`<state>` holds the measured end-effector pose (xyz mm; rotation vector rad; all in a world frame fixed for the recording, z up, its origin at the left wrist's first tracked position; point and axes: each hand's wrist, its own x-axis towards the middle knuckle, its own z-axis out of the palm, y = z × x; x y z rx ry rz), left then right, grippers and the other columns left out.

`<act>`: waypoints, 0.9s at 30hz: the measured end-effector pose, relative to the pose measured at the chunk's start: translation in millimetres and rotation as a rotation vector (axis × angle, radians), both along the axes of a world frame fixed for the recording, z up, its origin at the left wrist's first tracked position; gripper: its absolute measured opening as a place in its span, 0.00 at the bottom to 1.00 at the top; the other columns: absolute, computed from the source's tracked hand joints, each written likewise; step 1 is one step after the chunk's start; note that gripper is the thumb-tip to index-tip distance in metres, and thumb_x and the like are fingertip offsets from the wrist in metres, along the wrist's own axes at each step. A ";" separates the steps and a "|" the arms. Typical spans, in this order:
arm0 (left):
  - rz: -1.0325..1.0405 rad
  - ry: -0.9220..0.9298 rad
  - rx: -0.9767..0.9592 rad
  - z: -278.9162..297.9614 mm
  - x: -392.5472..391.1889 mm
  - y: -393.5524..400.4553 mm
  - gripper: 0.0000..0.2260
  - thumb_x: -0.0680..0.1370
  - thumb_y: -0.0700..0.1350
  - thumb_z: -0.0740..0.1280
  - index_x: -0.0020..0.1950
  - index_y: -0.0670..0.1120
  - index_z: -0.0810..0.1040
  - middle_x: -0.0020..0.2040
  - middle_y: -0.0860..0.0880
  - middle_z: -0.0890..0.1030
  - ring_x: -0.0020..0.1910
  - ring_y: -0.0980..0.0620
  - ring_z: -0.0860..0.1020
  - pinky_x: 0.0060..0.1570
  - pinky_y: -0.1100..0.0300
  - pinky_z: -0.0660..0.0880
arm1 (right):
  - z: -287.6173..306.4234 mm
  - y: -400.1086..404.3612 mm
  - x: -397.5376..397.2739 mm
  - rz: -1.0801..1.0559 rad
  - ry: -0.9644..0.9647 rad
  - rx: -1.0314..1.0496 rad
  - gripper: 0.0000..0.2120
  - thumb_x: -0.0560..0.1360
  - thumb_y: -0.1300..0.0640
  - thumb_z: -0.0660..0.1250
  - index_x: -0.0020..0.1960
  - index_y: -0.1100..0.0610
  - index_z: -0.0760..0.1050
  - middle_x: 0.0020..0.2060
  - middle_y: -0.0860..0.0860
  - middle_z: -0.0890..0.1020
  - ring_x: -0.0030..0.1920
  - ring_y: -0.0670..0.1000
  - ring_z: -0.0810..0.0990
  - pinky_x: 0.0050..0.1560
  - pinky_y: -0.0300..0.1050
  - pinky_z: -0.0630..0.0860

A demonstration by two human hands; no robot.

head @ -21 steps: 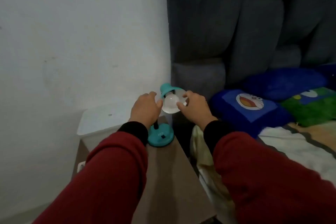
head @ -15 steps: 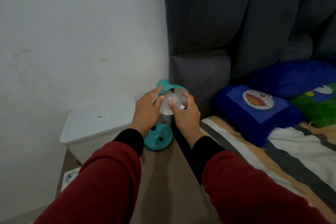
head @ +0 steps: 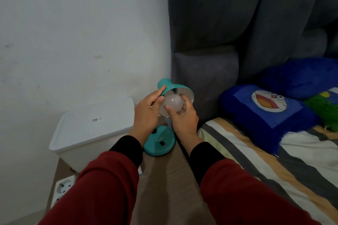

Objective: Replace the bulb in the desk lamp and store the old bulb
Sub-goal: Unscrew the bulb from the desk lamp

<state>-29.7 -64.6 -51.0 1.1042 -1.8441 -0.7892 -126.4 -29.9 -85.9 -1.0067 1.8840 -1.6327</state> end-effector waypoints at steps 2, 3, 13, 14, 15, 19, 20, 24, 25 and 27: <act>-0.003 0.009 0.007 0.3 -0.3 1.0 0.16 0.80 0.43 0.60 0.68 0.52 0.72 0.67 0.50 0.75 0.62 0.59 0.72 0.48 0.87 0.62 | 0.8 1.9 -1.4 0.022 0.150 0.011 0.30 0.70 0.55 0.73 0.70 0.52 0.67 0.62 0.56 0.75 0.61 0.54 0.76 0.61 0.40 0.70; -0.005 0.015 0.007 0.4 -0.3 1.9 0.16 0.80 0.43 0.61 0.68 0.51 0.72 0.67 0.50 0.75 0.61 0.61 0.71 0.47 0.88 0.61 | 1.1 3.6 -1.9 0.033 0.229 0.015 0.30 0.71 0.59 0.71 0.71 0.52 0.67 0.64 0.56 0.72 0.63 0.53 0.73 0.61 0.34 0.66; -0.028 0.036 0.040 2.0 1.0 2.9 0.16 0.80 0.44 0.61 0.68 0.54 0.72 0.68 0.51 0.74 0.60 0.65 0.68 0.52 0.84 0.65 | 1.3 1.5 6.0 -0.002 -0.160 0.045 0.29 0.72 0.47 0.71 0.68 0.56 0.67 0.59 0.57 0.80 0.51 0.49 0.78 0.49 0.37 0.71; -0.027 0.038 0.041 2.5 1.4 2.8 0.16 0.80 0.44 0.61 0.68 0.54 0.72 0.68 0.51 0.75 0.61 0.64 0.69 0.51 0.85 0.65 | 1.3 0.9 5.2 -0.017 -0.119 0.038 0.27 0.72 0.48 0.71 0.67 0.55 0.68 0.59 0.56 0.79 0.52 0.49 0.78 0.50 0.37 0.72; -0.027 0.040 0.047 3.1 1.7 3.0 0.16 0.80 0.44 0.61 0.67 0.54 0.72 0.68 0.51 0.75 0.61 0.64 0.69 0.52 0.83 0.65 | 0.7 1.1 4.8 -0.033 -0.061 0.033 0.28 0.71 0.51 0.72 0.68 0.54 0.67 0.61 0.56 0.76 0.57 0.51 0.77 0.54 0.39 0.72; -0.038 0.048 0.075 4.8 0.2 4.7 0.16 0.80 0.44 0.60 0.68 0.53 0.72 0.68 0.51 0.74 0.62 0.62 0.70 0.59 0.71 0.65 | -2.4 1.5 11.7 -0.053 -0.088 -0.017 0.40 0.68 0.53 0.75 0.74 0.52 0.59 0.66 0.55 0.69 0.64 0.53 0.73 0.65 0.48 0.72; -0.040 0.054 0.077 4.5 -0.5 4.9 0.16 0.80 0.44 0.60 0.68 0.53 0.72 0.68 0.51 0.74 0.62 0.63 0.70 0.58 0.73 0.66 | -4.5 -0.2 13.1 -0.061 -0.157 -0.022 0.40 0.68 0.49 0.75 0.74 0.53 0.59 0.65 0.56 0.72 0.63 0.54 0.75 0.64 0.48 0.73; -0.025 0.067 0.086 4.3 -1.0 3.4 0.16 0.80 0.44 0.61 0.67 0.54 0.73 0.68 0.51 0.75 0.60 0.64 0.69 0.56 0.77 0.66 | -4.5 -2.5 12.4 -0.076 -0.107 0.000 0.31 0.70 0.53 0.73 0.70 0.53 0.67 0.62 0.56 0.74 0.60 0.54 0.76 0.59 0.43 0.74; -0.029 0.062 0.089 4.4 -0.7 3.5 0.16 0.80 0.44 0.61 0.67 0.54 0.73 0.68 0.51 0.74 0.60 0.64 0.68 0.59 0.73 0.65 | -3.4 -1.7 12.1 -0.077 -0.084 -0.003 0.32 0.70 0.55 0.73 0.71 0.50 0.65 0.64 0.56 0.71 0.62 0.55 0.75 0.61 0.45 0.73; -0.042 0.057 0.090 4.2 -0.6 3.9 0.16 0.80 0.44 0.61 0.67 0.54 0.73 0.68 0.51 0.74 0.61 0.64 0.68 0.61 0.69 0.64 | -1.2 -0.6 13.1 -0.075 -0.098 -0.021 0.37 0.70 0.55 0.74 0.73 0.48 0.60 0.65 0.56 0.68 0.64 0.55 0.73 0.63 0.46 0.72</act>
